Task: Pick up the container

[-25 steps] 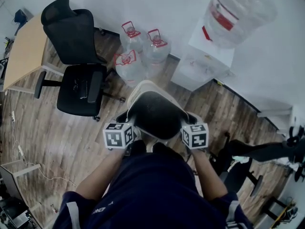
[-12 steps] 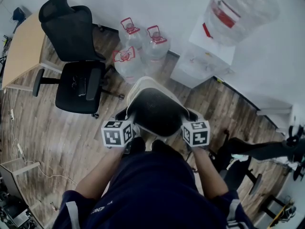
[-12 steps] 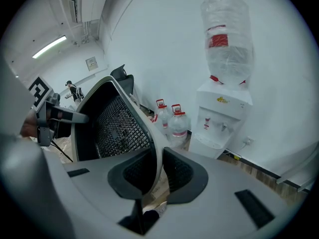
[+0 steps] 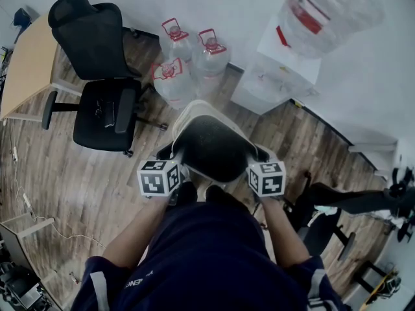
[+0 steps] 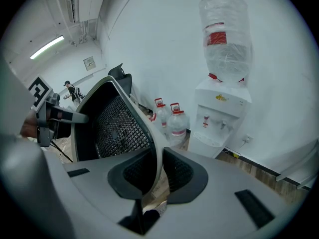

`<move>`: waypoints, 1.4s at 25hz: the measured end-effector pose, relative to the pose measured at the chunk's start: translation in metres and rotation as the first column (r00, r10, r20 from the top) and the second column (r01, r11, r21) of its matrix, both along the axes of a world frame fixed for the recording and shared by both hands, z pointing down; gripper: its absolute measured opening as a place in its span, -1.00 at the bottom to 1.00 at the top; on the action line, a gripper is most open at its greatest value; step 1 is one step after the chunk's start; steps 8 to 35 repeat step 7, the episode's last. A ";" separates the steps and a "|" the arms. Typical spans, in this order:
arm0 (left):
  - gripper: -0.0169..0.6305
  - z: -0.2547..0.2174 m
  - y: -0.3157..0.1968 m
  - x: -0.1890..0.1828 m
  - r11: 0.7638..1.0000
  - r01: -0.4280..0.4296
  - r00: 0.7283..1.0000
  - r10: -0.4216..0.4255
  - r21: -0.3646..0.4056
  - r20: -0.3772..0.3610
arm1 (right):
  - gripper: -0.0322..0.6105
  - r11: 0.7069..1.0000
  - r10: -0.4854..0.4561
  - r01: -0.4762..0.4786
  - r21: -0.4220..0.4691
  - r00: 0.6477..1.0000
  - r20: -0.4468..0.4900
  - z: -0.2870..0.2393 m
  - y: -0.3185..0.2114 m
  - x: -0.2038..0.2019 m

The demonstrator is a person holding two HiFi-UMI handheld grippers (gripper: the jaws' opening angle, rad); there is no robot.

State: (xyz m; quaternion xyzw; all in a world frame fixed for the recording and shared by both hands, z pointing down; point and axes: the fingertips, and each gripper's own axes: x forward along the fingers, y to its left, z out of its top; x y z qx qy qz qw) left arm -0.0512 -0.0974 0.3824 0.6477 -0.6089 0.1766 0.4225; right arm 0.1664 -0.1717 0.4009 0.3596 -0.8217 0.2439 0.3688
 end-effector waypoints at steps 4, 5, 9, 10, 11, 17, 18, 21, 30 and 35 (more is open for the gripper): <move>-0.55 0.002 -0.004 -0.001 1.000 -0.004 1.000 0.004 -0.001 0.000 | -0.67 1.000 0.001 -0.001 -0.007 1.000 -0.006 0.000 -0.002 -0.001; -0.55 0.002 -0.005 -0.002 1.000 -0.005 1.000 0.005 -0.001 0.000 | -0.67 1.000 0.001 -0.001 -0.005 1.000 -0.008 0.000 -0.004 -0.001; -0.55 0.003 -0.008 -0.004 1.000 -0.005 1.000 0.005 -0.002 0.001 | -0.67 1.000 0.003 -0.003 0.001 1.000 -0.012 0.002 -0.007 -0.002; -0.55 0.003 -0.008 -0.004 1.000 -0.005 1.000 0.005 -0.002 0.001 | -0.67 1.000 0.003 -0.003 0.001 1.000 -0.012 0.002 -0.007 -0.002; -0.55 0.003 -0.008 -0.004 1.000 -0.005 1.000 0.005 -0.002 0.001 | -0.67 1.000 0.003 -0.003 0.001 1.000 -0.012 0.002 -0.007 -0.002; -0.55 0.003 -0.008 -0.004 1.000 -0.005 1.000 0.005 -0.002 0.001 | -0.67 1.000 0.003 -0.003 0.001 1.000 -0.012 0.002 -0.007 -0.002; -0.55 0.003 -0.008 -0.004 1.000 -0.005 1.000 0.005 -0.002 0.001 | -0.67 1.000 0.003 -0.003 0.001 1.000 -0.012 0.002 -0.007 -0.002; -0.55 0.003 -0.008 -0.004 1.000 -0.005 1.000 0.005 -0.002 0.001 | -0.67 1.000 0.003 -0.003 0.001 1.000 -0.012 0.002 -0.007 -0.002; -0.55 0.003 -0.008 -0.004 1.000 -0.005 1.000 0.005 -0.002 0.001 | -0.67 1.000 0.003 -0.003 0.001 1.000 -0.012 0.002 -0.007 -0.002; -0.55 0.003 -0.008 -0.004 1.000 -0.005 1.000 0.005 -0.002 0.001 | -0.67 1.000 0.003 -0.003 0.001 1.000 -0.012 0.002 -0.007 -0.002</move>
